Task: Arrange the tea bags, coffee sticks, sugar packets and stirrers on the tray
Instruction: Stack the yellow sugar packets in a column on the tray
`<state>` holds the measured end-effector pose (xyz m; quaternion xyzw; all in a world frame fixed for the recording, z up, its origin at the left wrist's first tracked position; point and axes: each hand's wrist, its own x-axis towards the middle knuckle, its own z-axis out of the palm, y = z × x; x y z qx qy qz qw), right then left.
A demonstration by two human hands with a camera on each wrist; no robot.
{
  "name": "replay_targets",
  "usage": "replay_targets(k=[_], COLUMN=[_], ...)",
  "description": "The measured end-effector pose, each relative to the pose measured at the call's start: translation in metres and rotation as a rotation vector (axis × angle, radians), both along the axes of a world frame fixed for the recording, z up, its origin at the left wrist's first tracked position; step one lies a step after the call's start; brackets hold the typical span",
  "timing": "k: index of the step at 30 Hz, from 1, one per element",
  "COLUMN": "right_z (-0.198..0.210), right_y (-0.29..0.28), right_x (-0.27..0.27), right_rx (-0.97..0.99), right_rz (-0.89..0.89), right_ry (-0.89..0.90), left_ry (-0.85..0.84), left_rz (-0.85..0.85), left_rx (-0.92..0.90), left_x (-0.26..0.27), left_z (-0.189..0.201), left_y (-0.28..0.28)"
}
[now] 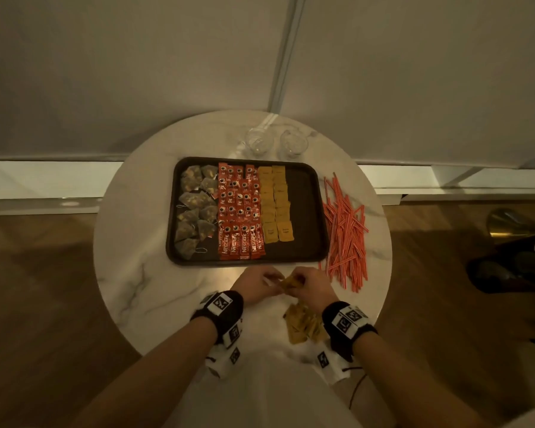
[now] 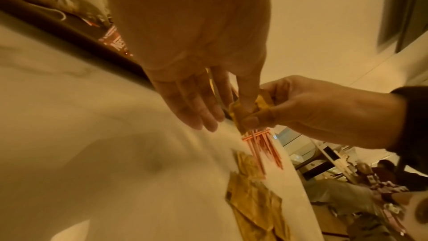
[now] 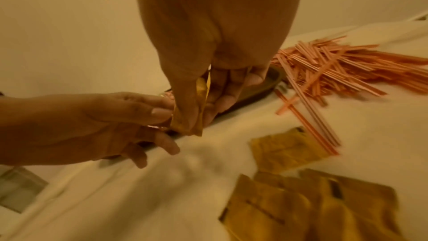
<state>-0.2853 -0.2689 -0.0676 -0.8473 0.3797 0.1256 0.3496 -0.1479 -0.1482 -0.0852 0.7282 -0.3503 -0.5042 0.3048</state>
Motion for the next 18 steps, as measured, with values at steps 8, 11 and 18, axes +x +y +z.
replay_targets(k=[8,11,18], right_z=[0.012,0.010,0.007], right_y=[0.010,0.011,0.019], right_x=[0.001,0.001,0.003], right_rx=[0.288,0.291,0.352], right_rz=[-0.265,-0.262,-0.239], right_ry=[-0.283,-0.319,-0.327], left_ry=[0.122,0.141,0.135], left_rz=[0.247,0.257,0.314], left_rx=[-0.068,-0.091,-0.209], left_x=[0.004,0.006,0.009], left_z=[0.002,0.002,0.009], left_y=[0.014,0.019,0.021])
